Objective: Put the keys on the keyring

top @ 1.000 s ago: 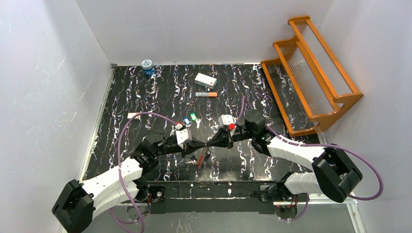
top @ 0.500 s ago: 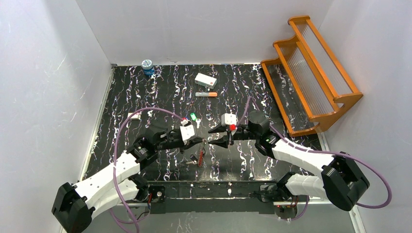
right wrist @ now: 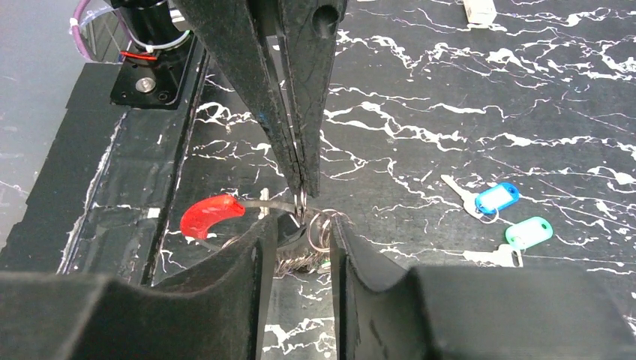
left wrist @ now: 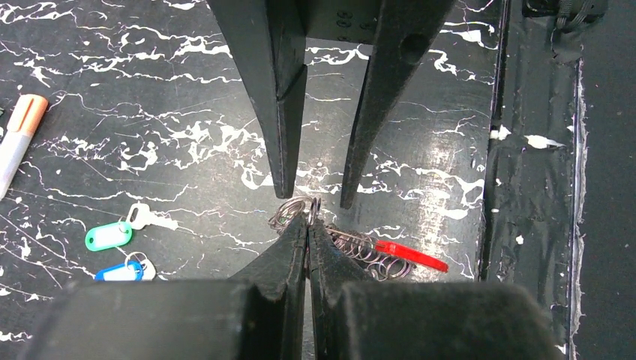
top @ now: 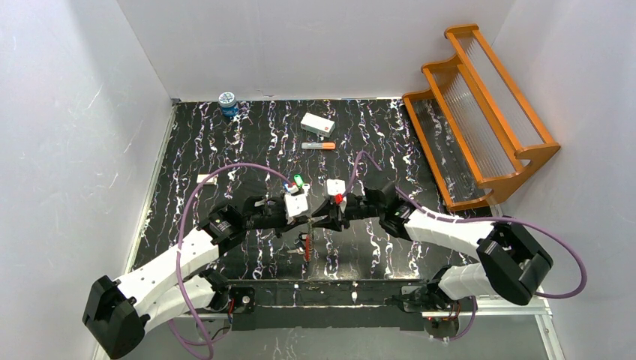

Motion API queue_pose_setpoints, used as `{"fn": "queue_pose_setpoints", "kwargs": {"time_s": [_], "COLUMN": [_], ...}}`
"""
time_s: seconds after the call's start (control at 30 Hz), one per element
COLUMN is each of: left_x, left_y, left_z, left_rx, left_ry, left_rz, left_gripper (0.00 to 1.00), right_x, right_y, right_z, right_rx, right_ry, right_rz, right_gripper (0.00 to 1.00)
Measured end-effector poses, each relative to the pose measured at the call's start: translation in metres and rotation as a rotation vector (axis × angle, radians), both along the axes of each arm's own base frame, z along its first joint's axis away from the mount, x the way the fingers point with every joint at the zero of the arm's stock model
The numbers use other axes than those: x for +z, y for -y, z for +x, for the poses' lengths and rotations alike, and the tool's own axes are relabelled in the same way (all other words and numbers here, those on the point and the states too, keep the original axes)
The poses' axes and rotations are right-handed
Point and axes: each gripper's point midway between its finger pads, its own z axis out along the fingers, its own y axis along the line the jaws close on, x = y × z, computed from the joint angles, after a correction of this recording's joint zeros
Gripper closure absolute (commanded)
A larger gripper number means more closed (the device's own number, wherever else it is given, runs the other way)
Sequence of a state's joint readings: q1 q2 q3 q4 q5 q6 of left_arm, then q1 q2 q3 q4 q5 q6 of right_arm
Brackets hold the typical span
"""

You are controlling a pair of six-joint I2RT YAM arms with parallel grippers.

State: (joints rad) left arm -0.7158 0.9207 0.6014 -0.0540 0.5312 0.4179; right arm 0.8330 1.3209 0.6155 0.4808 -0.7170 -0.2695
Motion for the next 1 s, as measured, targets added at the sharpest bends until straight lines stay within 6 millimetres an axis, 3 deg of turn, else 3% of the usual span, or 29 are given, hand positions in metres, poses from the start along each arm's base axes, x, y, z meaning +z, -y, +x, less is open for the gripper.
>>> {"fn": "queue_pose_setpoints", "kwargs": {"time_s": [0.27,0.47,0.6,0.8,1.0], "left_x": [-0.001,-0.002,-0.003,0.002,0.014], "left_y": [-0.001,-0.001,-0.002,-0.003,-0.008], "left_z": [-0.001,-0.001,0.0,0.003,0.004], "left_rx": [-0.005,-0.006,-0.003,0.018,0.082], "left_ry": [0.0,-0.001,-0.002,0.02,0.072], "left_rz": [0.006,0.01,0.016,0.004,-0.089], "left_gripper": [1.0,1.0,0.98,0.75,0.73], "right_x": [0.0,-0.001,-0.003,-0.002,-0.005], "right_y": [-0.005,-0.01,-0.011,-0.012,-0.002], "right_z": [0.001,0.0,-0.001,0.0,-0.005], "right_rx": [0.007,0.027,0.035,0.024,0.007], "right_ry": [-0.005,-0.014,-0.025,-0.025,-0.04], "right_rz": [0.001,0.001,-0.004,0.008,0.051], "right_gripper": [0.71,0.98,0.99,0.99,0.99]}}
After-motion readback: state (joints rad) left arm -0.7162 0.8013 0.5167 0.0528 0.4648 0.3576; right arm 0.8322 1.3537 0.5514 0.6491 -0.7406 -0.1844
